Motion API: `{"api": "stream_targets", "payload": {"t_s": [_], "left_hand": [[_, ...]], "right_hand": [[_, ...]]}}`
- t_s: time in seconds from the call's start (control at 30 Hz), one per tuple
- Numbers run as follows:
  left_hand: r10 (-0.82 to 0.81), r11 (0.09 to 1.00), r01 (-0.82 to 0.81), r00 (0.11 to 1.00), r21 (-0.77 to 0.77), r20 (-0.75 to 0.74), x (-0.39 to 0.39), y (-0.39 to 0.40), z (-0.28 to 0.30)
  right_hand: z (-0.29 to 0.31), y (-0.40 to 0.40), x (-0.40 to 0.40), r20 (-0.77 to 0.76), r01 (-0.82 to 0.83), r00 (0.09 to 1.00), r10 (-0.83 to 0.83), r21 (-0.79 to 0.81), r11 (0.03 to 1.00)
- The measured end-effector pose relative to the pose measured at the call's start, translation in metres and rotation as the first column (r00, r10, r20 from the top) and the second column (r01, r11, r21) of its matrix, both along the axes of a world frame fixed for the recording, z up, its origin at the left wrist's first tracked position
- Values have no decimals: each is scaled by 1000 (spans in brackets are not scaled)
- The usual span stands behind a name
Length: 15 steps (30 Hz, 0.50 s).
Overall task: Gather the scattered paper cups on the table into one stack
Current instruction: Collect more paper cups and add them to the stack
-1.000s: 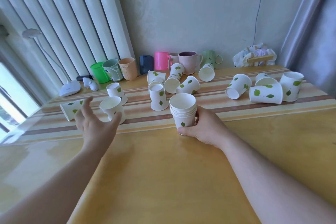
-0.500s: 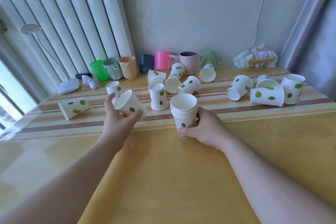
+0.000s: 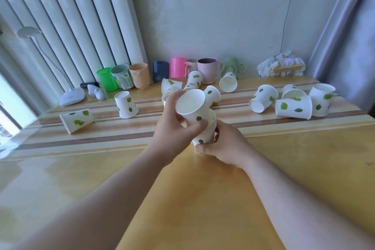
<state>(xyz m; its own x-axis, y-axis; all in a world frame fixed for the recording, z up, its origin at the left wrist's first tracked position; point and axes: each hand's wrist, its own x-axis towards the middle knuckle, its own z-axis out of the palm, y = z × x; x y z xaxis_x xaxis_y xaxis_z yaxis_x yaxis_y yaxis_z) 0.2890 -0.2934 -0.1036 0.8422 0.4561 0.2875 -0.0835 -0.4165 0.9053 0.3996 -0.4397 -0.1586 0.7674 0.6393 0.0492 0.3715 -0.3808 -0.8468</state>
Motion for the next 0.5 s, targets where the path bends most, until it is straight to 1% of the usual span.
{"api": "stream_targets", "payload": {"t_s": [0.07, 0.13, 0.2, 0.27, 0.33, 0.37, 0.43, 0.47, 0.5], "left_hand": [[-56, 998, 56, 997, 3, -52, -9, 10, -2], [-59, 992, 70, 993, 103, -105, -25, 28, -3], [57, 977, -31, 991, 209, -120, -42, 53, -5], [274, 919, -231, 957, 318, -97, -60, 90, -10], [517, 788, -459, 856, 411, -34, -82, 132, -18], [619, 721, -563, 786, 404, -11, -93, 150, -22], [762, 619, -724, 648, 305, -10, -110, 177, -28], [798, 586, -769, 602, 256, -20, -116, 187, -30], [812, 574, -786, 583, 228, -37, -120, 196, -30]], "right_hand": [[1, -1, 0, 0, 9, 1000, -9, -1, 1000], [1, 0, -1, -4, 10, 1000, -10, -1, 1000], [1, -1, -2, 4, 16, 1000, -16, -17, 1000], [4, -1, -4, 18, 21, 1000, -20, -24, 999], [8, 2, -8, 36, 22, 999, -21, -25, 999], [9, 5, -12, 35, 20, 999, -19, -27, 999], [8, 14, -20, 4, 7, 1000, -7, -38, 999], [7, 18, -25, -14, -6, 1000, 5, -45, 999], [6, 24, -31, -23, -22, 1000, 20, -53, 998]]}}
